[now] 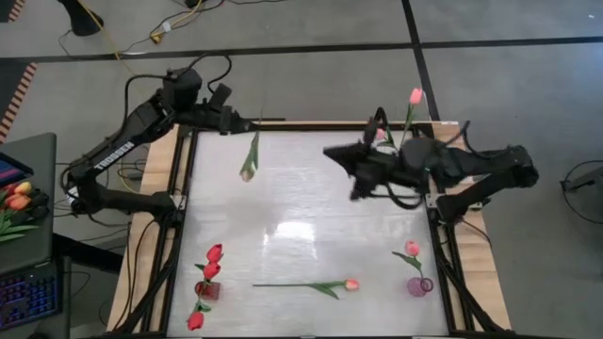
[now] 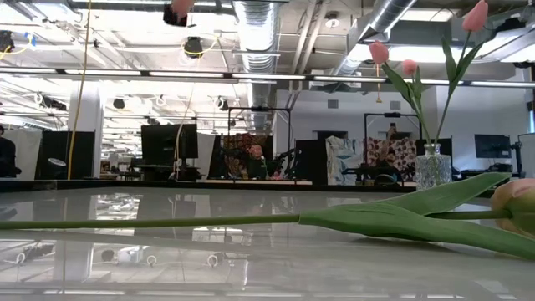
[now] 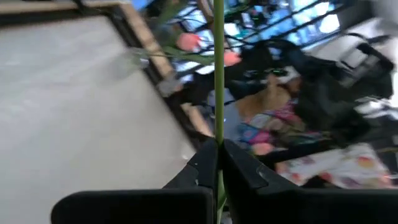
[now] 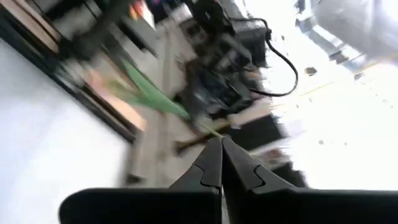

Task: Sort flowers into vase by color
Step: Put the pink flower in the pink vase

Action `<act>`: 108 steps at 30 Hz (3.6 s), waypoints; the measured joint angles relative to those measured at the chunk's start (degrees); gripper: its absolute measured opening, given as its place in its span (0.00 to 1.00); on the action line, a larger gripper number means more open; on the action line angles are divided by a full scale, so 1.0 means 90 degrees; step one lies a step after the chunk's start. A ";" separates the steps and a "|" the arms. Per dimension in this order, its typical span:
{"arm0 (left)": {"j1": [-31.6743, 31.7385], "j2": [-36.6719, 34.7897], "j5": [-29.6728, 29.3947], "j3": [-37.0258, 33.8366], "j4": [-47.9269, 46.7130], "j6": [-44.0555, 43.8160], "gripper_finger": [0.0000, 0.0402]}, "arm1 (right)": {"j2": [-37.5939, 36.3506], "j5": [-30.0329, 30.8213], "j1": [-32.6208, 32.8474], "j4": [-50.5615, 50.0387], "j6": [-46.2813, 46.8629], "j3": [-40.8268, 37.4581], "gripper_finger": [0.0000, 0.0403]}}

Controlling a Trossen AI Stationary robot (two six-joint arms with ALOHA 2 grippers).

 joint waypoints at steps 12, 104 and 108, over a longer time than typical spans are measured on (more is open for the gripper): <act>-0.1531 0.0075 -0.1050 -0.0002 0.0652 -0.0958 0.00 | 0.1362 -0.0011 -0.0901 0.2025 -0.4322 -0.0007 0.18; -0.1233 -0.0273 -0.0113 -0.0051 -0.0130 -0.0209 0.47 | 0.1765 -0.1121 -0.0743 0.1508 -0.2648 -0.0007 0.04; -0.0745 -0.0582 -0.0232 -0.0051 -0.0535 0.0294 0.49 | 0.1333 -0.1133 -0.0690 0.0541 -0.1206 -0.0007 0.04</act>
